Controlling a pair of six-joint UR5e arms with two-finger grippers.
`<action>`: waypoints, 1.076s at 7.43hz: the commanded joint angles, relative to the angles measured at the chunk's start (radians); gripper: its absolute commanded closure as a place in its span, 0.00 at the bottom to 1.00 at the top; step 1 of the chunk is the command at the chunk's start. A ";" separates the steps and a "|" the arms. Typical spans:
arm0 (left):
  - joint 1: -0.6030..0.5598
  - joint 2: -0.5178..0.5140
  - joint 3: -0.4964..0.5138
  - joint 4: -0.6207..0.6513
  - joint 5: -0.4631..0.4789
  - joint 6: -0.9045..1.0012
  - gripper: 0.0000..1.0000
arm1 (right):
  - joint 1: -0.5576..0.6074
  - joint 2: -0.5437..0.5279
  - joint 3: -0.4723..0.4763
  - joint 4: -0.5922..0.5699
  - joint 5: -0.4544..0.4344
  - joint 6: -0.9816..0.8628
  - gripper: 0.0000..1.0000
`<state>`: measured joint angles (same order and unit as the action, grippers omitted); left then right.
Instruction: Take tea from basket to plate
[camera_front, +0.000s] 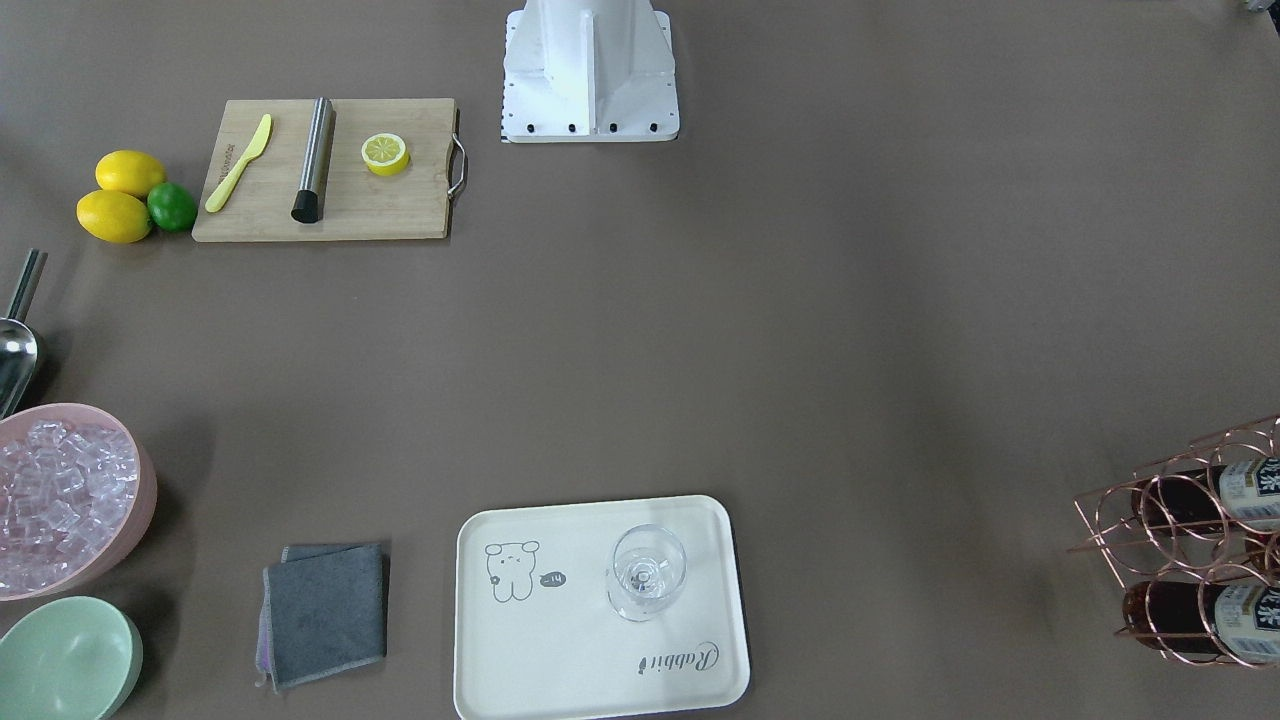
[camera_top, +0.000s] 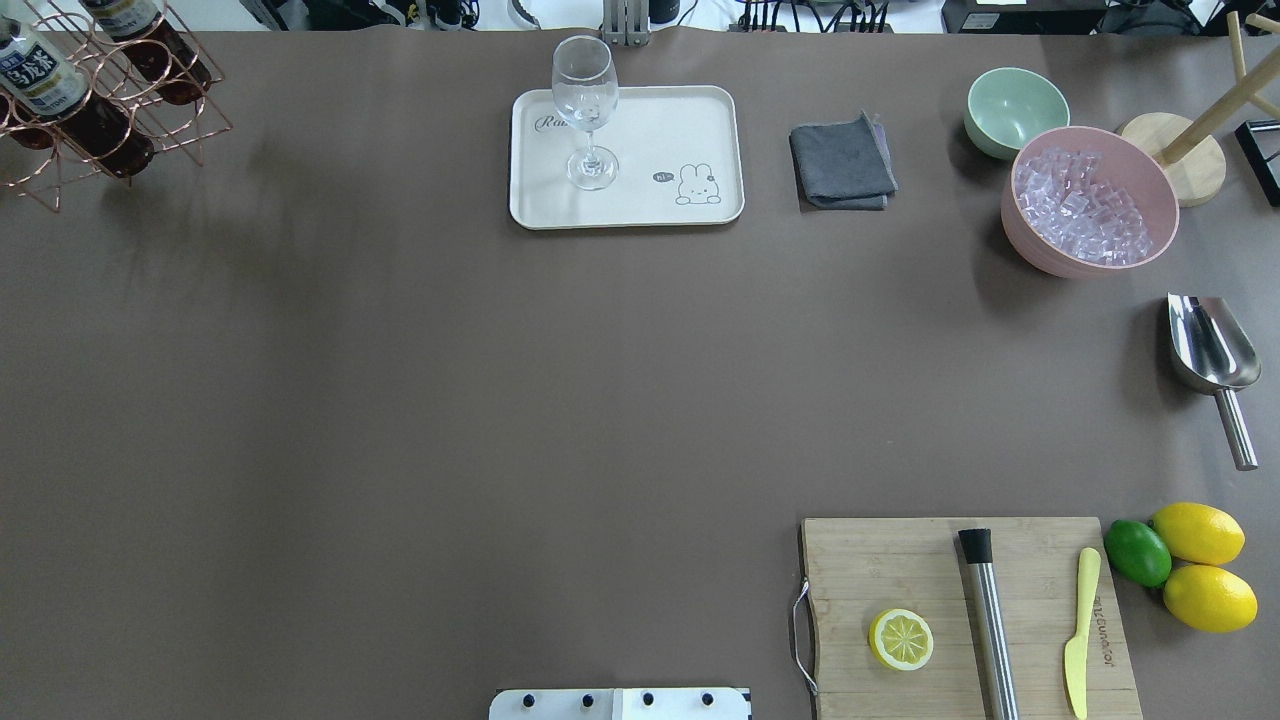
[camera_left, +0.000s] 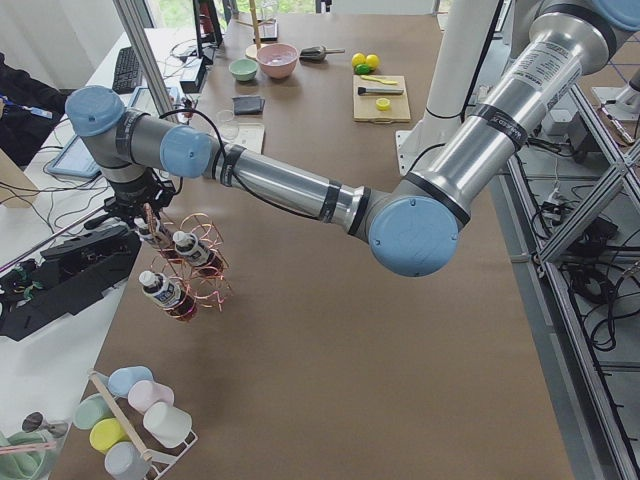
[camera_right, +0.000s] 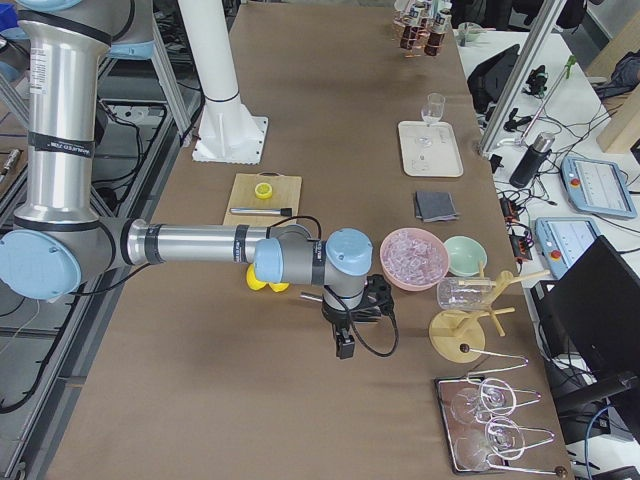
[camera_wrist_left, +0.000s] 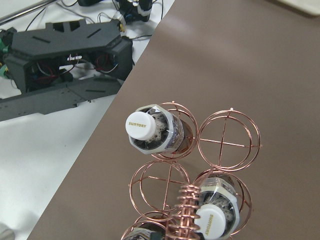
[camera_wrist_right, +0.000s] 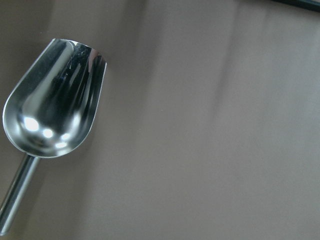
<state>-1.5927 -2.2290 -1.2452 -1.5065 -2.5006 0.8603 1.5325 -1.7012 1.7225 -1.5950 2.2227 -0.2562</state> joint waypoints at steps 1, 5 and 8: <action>0.034 0.005 -0.158 0.139 -0.118 -0.041 1.00 | 0.000 0.000 0.003 0.001 0.055 0.000 0.00; 0.149 0.153 -0.622 0.169 -0.116 -0.196 1.00 | -0.002 0.005 0.005 0.004 0.130 0.002 0.00; 0.256 0.212 -0.783 0.160 -0.104 -0.248 1.00 | -0.061 0.026 0.047 0.006 0.141 0.000 0.00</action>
<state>-1.3947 -2.0440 -1.9522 -1.3401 -2.6101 0.6322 1.5154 -1.6876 1.7356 -1.5901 2.3586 -0.2559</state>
